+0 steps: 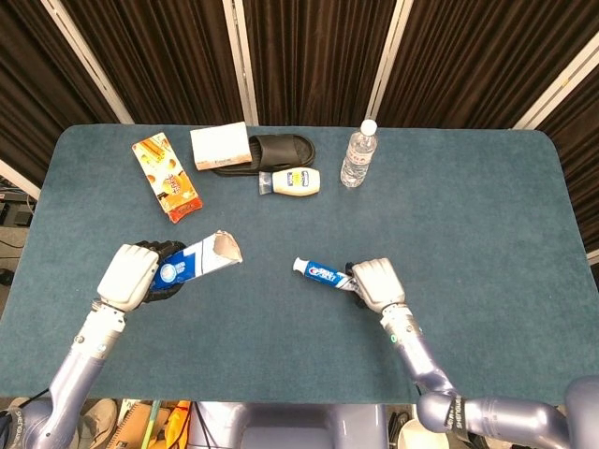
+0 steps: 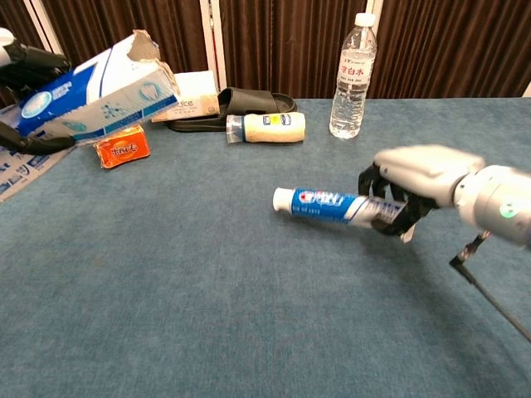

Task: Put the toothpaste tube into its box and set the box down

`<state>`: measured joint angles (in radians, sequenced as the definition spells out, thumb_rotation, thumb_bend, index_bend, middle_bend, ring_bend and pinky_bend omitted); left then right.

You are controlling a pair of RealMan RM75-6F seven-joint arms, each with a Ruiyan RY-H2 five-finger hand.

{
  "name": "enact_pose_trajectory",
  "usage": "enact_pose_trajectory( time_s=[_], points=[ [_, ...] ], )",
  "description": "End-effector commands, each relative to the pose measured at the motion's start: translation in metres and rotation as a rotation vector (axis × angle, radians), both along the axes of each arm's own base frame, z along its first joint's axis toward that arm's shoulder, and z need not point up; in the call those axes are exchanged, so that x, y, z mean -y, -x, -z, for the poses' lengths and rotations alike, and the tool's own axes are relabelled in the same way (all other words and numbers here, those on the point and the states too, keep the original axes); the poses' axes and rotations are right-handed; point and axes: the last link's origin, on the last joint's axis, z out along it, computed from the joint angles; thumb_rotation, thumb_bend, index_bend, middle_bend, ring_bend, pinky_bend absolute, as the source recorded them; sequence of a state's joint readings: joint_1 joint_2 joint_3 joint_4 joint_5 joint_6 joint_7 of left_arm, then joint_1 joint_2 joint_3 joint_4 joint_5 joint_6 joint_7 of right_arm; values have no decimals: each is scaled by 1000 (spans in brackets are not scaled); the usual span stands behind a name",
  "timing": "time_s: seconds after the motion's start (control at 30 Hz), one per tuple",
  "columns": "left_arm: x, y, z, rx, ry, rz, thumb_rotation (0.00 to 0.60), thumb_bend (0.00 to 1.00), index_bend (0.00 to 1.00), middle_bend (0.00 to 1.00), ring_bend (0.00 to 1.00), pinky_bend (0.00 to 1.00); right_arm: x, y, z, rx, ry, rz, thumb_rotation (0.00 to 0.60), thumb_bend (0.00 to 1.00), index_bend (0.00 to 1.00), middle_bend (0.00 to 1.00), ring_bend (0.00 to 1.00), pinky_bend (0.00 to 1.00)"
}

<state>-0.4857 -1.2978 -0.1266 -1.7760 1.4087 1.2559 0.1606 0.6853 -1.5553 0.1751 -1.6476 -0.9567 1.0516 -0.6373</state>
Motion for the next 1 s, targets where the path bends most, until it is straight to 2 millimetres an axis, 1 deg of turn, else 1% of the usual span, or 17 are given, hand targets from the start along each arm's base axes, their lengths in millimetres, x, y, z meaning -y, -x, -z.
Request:
enact_pose_trajectory(
  time_s=[0.03,0.13,0.17,0.23,0.27,0.33,0.47,0.5,0.57,0.67,0.83,1.0],
  points=[
    [-2,-1,10,37,56,-3,600,421,428,574,547,546,0,-7,-36,41,51,-69,600,613,898,777,680,812],
    [-6,-4,18,32,76,21,600,421,430,575,547,546,4,-11,-65,53,98,-117,600,613,900,777,680,812],
    [-7,-5,19,30,78,25,600,421,430,576,547,546,4,-12,-71,52,106,-126,600,612,900,777,680,812],
    [-11,-9,24,10,87,53,600,421,431,575,547,546,6,-14,-90,51,133,-157,600,612,900,777,680,812],
    [-11,-10,26,3,89,60,600,421,432,575,547,546,6,-14,-94,49,139,-163,600,612,900,778,680,812],
    [-16,-15,31,-23,96,94,600,421,433,575,547,547,8,-17,-112,49,165,-193,600,612,900,777,680,812],
    [-27,-21,36,-73,85,155,600,421,435,574,547,546,12,-21,-141,42,194,-241,600,612,900,778,680,812],
    [-28,-21,36,-79,83,161,600,421,435,574,547,546,12,-21,-144,40,195,-246,600,612,899,778,680,812],
    [-34,-24,36,-116,68,197,600,421,436,573,547,546,14,-23,-158,29,207,-276,600,612,900,778,680,812],
    [-40,-24,36,-132,56,223,600,421,436,572,546,546,15,-25,-171,37,211,-306,600,612,900,778,680,812],
    [-45,-22,33,-118,29,236,600,421,434,571,546,546,15,-24,-184,41,207,-351,600,612,900,777,680,812],
    [-50,-20,30,-88,0,247,600,421,433,571,546,546,8,-25,-189,-11,176,-451,600,613,900,777,680,812]
  ],
)
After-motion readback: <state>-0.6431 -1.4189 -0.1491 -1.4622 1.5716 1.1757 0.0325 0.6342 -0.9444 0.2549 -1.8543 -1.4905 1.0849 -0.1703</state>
